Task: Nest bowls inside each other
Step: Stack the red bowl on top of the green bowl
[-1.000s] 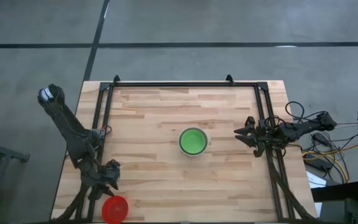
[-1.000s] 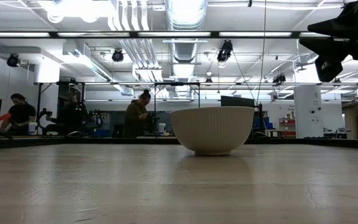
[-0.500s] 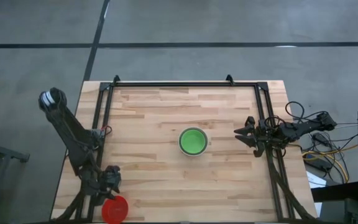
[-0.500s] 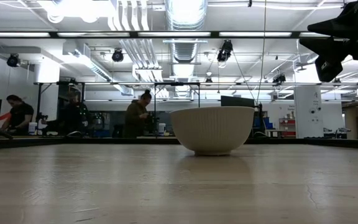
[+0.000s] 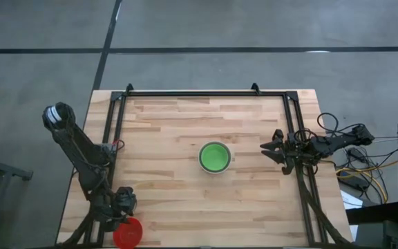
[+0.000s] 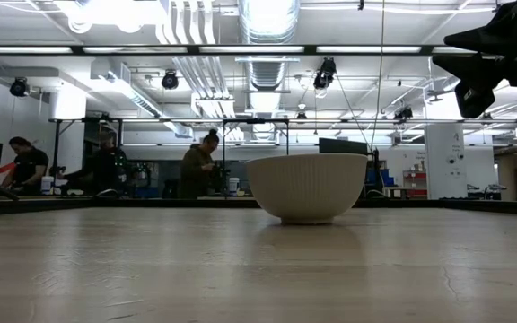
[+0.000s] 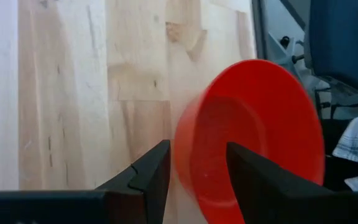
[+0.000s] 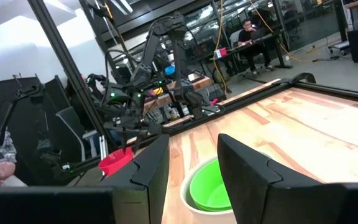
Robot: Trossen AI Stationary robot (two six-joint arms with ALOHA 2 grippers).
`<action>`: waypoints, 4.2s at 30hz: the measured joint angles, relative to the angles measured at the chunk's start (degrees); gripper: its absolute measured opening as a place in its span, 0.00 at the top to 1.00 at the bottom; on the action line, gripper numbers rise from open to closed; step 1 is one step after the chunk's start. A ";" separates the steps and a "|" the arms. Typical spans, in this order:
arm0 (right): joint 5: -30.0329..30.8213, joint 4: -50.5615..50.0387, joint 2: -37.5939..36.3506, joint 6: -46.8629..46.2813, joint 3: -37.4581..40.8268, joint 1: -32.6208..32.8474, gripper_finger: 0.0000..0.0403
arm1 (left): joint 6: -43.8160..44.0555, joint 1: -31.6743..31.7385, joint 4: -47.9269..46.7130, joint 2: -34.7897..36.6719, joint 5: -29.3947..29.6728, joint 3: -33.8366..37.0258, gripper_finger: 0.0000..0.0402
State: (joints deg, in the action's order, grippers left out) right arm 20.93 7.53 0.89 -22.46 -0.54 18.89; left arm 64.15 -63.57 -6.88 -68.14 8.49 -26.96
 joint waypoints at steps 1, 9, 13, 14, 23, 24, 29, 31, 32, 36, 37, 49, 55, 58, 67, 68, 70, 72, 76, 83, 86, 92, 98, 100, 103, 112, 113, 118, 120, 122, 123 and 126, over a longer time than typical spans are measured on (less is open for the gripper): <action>0.01 0.00 0.00 0.00 0.00 -0.02 0.67 | 0.41 0.00 0.30 -0.58 0.01 0.00 0.60; 0.01 0.00 0.00 0.00 0.00 -0.02 0.67 | 2.31 -0.02 3.78 -5.69 0.00 0.00 0.60; 0.02 0.00 0.00 0.00 0.00 -0.02 0.67 | 3.65 -0.02 5.44 -7.62 -0.02 0.00 0.60; 0.02 0.00 0.00 0.00 0.00 -0.01 0.67 | 3.86 -0.02 5.63 -8.02 -0.02 -0.02 0.60; 0.00 0.00 0.00 0.00 0.00 -0.02 0.67 | 4.98 -0.02 6.94 -9.55 -0.26 0.00 0.60; 0.02 0.00 0.00 0.00 0.00 -0.02 0.67 | 4.94 -0.02 7.05 -9.55 -0.25 0.00 0.60; 0.01 0.00 0.00 0.00 0.00 -0.02 0.67 | 3.47 -0.04 8.38 -9.55 -0.27 0.00 0.64; 0.01 0.00 0.00 0.00 0.00 -0.02 0.67 | 3.47 -0.04 8.34 -9.55 -0.28 0.00 0.69; 0.02 -0.02 0.00 0.00 0.00 -0.02 0.67 | 3.45 -0.04 8.34 -9.55 -0.26 0.00 0.71; 0.00 0.00 0.00 0.00 0.00 -0.02 0.67 | 3.43 -0.04 8.23 -9.55 -0.23 0.00 0.81; 0.02 -0.01 0.00 0.00 0.00 -0.02 0.67 | 3.42 -0.04 8.07 -9.55 -0.22 0.00 0.84; 0.02 0.00 0.00 0.00 0.00 -0.02 0.67 | 3.42 -0.04 7.77 -9.55 -0.26 0.00 0.98; 0.02 0.00 0.00 0.00 0.00 -0.02 0.67 | 3.36 -0.04 7.67 -9.55 -0.28 -0.25 0.99; 0.01 0.00 0.00 0.00 0.00 -0.02 0.67 | 2.11 -0.04 7.51 -9.14 -0.26 -0.87 0.99; 0.00 0.00 0.00 0.00 0.00 -0.02 0.67 | 0.13 1.48 2.66 -4.25 1.54 -2.20 0.99; 0.00 0.00 0.00 0.00 0.00 -0.02 0.67 | -0.17 1.80 1.65 -3.46 1.93 -2.40 0.99; 0.01 0.00 0.00 0.00 0.00 -0.02 0.67 | -1.17 2.50 -0.41 -1.71 2.76 -3.11 0.99; 0.02 0.00 0.00 0.00 0.00 -0.02 0.67 | -2.29 3.12 -2.85 0.07 4.00 -3.98 0.99; 0.02 0.00 0.00 0.00 0.00 -0.02 0.67 | -4.81 4.36 -8.57 3.13 6.92 -6.29 0.99; 0.02 0.00 0.00 0.00 0.00 -0.02 0.67 | -10.47 6.69 -17.30 6.32 10.05 -11.75 0.99; 0.00 0.00 0.00 0.00 0.00 -0.02 0.67 | -12.96 8.32 -19.74 6.40 11.08 -14.13 0.99; 0.00 0.00 0.00 0.00 0.00 -0.02 0.67 | -20.30 13.93 -20.58 6.23 10.72 -17.71 0.99; 0.02 0.00 0.00 0.00 0.00 -0.02 0.67 | -27.34 20.97 -20.36 6.12 8.97 -21.36 0.99; 0.02 0.00 0.00 0.00 0.00 -0.02 0.67 | -29.13 23.31 -20.32 5.85 8.35 -22.51 0.99; 0.00 0.00 0.00 0.00 0.00 -0.02 0.67 | -31.26 26.62 -20.18 5.24 7.38 -24.27 0.99; 0.02 0.00 0.00 0.00 0.00 -0.02 0.67 | -35.49 35.16 -18.52 1.10 7.19 -29.28 0.99; 0.01 0.00 0.00 0.00 0.00 -0.02 0.67 | -35.57 36.00 -18.20 0.46 7.19 -29.81 0.99; 0.01 0.00 0.00 0.00 0.00 -0.02 0.67 | -37.03 39.74 -17.10 -2.69 7.07 -32.02 0.99; 0.02 0.00 0.00 -0.02 0.00 -0.02 0.67 | -37.58 41.25 -17.13 -3.91 6.58 -32.82 0.99; 0.00 0.00 0.00 0.00 0.00 -0.02 0.67 | -37.84 42.80 -17.06 -5.02 5.51 -33.44 0.99; 0.00 0.00 0.00 0.00 0.00 -0.02 0.67 | -38.30 43.64 -17.15 -5.52 5.14 -33.62 0.99; 0.01 -0.01 0.00 0.00 0.00 -0.02 0.67 | -39.80 46.37 -17.00 -6.76 3.03 -34.21 0.99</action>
State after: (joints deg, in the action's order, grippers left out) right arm 20.94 7.52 0.89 -22.46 -0.54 18.87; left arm 24.34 -17.20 -23.88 -74.90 11.52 -61.17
